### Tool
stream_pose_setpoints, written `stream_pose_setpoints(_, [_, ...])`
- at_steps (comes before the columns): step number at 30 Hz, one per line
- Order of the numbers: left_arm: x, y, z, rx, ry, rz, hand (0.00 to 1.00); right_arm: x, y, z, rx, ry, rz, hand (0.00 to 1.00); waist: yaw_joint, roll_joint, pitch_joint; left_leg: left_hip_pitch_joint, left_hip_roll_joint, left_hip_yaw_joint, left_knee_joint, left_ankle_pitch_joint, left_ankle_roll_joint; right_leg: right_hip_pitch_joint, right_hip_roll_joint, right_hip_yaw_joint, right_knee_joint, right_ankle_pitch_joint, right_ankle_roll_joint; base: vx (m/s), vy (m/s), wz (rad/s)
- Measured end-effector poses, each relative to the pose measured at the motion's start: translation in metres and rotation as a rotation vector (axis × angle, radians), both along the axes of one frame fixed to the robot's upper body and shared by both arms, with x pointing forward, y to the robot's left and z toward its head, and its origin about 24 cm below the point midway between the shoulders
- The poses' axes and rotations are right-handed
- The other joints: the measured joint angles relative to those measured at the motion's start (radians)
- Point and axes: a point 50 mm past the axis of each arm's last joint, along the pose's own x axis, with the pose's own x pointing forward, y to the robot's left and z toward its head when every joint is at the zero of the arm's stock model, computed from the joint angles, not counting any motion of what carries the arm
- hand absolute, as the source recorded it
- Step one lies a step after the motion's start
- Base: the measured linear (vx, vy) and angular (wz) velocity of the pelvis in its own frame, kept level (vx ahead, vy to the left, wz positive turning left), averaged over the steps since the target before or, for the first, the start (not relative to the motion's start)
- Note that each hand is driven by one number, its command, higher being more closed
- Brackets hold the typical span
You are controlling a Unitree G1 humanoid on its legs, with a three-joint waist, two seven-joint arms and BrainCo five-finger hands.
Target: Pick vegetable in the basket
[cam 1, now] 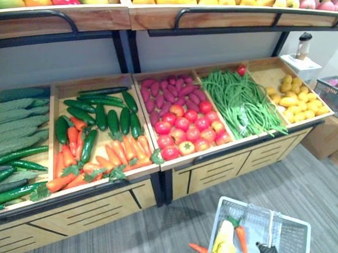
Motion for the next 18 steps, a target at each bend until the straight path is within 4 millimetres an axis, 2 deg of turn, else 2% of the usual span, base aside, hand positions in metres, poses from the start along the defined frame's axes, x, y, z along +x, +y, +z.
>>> stream_pose_setpoints(2, [0.002,0.000,0.000,0.003,-0.004,-0.010,0.00,0.000,0.002,0.000,0.002,0.001,0.009,1.00,-0.002,0.000,0.017,0.022,0.002,0.005,0.006,-0.008,-0.001,0.023,0.002,0.005,0.000,-0.003,0.001,0.01,-0.001,-0.10])
stream_pose_setpoints(5, [0.002,0.002,0.001,0.008,0.000,-0.028,0.00,-0.005,0.003,-0.002,0.010,0.016,0.000,1.00,-0.004,-0.003,0.033,0.024,0.018,0.006,0.092,-0.066,-0.001,0.052,0.002,0.009,0.017,-0.028,0.002,0.00,0.008,-0.08])
stream_pose_setpoints(6, [0.001,0.001,0.000,0.005,0.003,-0.032,0.00,-0.008,0.002,-0.003,0.012,0.020,-0.018,1.00,-0.004,-0.006,0.041,0.024,0.029,0.011,0.133,-0.092,-0.001,0.053,0.001,0.017,0.045,-0.041,0.007,0.01,0.028,-0.19])
stream_pose_setpoints(10, [0.000,0.000,0.000,-0.004,0.006,-0.041,0.00,-0.014,-0.005,-0.003,0.014,0.016,-0.076,1.00,-0.013,0.012,0.060,0.023,0.063,0.045,0.269,-0.182,0.001,0.026,-0.011,0.066,0.177,-0.092,0.014,-0.02,0.064,-0.33])
stream_pose_setpoints(11, [0.002,0.001,0.000,-0.001,0.004,-0.055,0.00,-0.014,-0.006,-0.002,0.016,0.007,-0.089,1.00,-0.016,0.004,0.060,0.011,0.067,0.074,0.302,-0.203,0.008,-0.005,-0.017,0.101,0.205,-0.090,0.017,-0.06,0.118,-0.73])
stream_pose_setpoints(12, [0.005,0.003,0.001,0.008,0.003,-0.072,0.00,-0.013,-0.006,-0.001,0.017,-0.007,-0.101,1.00,-0.017,-0.001,0.061,-0.011,0.068,0.112,0.329,-0.222,0.018,-0.057,-0.022,0.149,0.236,-0.076,0.033,-0.08,0.126,-0.85])
stream_pose_setpoints(13, [0.010,0.004,0.002,0.012,-0.006,-0.084,0.00,-0.011,-0.008,0.001,0.013,-0.021,-0.109,1.00,-0.021,-0.002,0.063,-0.021,0.071,0.132,0.341,-0.230,0.024,-0.082,-0.024,0.169,0.243,-0.059,0.033,-0.14,0.115,-0.99])
stream_pose_setpoints(14, [0.017,0.004,0.002,0.014,-0.018,-0.093,0.00,-0.005,-0.009,0.004,0.007,-0.052,-0.112,1.00,-0.032,-0.003,0.078,-0.032,0.075,0.175,0.365,-0.242,0.041,-0.114,-0.015,0.181,0.227,0.014,0.032,-0.21,0.154,-1.18])
stream_pose_setpoints(15, [0.022,-0.002,0.001,0.001,-0.031,-0.094,0.00,-0.001,-0.010,0.006,0.005,-0.077,-0.122,1.00,-0.029,0.031,0.094,-0.035,0.098,0.245,0.362,-0.233,0.067,-0.116,0.015,0.179,0.121,0.164,0.021,-0.29,0.198,-1.32])
stream_pose_setpoints(16, [0.023,-0.003,0.001,-0.001,-0.037,-0.096,0.00,0.004,-0.011,0.008,0.003,-0.095,-0.120,1.00,-0.026,0.047,0.102,-0.032,0.111,0.287,0.358,-0.228,0.077,-0.127,0.014,0.128,0.152,0.147,0.003,-0.29,0.199,-1.31])
stream_pose_setpoints(17, [0.033,-0.004,0.003,-0.001,-0.063,-0.108,0.00,0.011,-0.012,0.011,0.001,-0.121,-0.124,1.00,-0.038,0.054,0.133,-0.023,0.109,0.337,0.339,-0.218,0.092,-0.162,-0.031,-0.023,0.386,-0.021,-0.106,-0.25,0.183,-1.08])
stream_pose_setpoints(18, [0.037,-0.004,0.003,0.001,-0.075,-0.111,0.00,0.013,-0.014,0.012,-0.005,-0.127,-0.132,1.00,-0.045,0.046,0.148,-0.003,0.101,0.377,0.314,-0.206,0.098,-0.157,-0.067,-0.115,0.535,-0.137,-0.121,-0.19,0.174,-1.35])
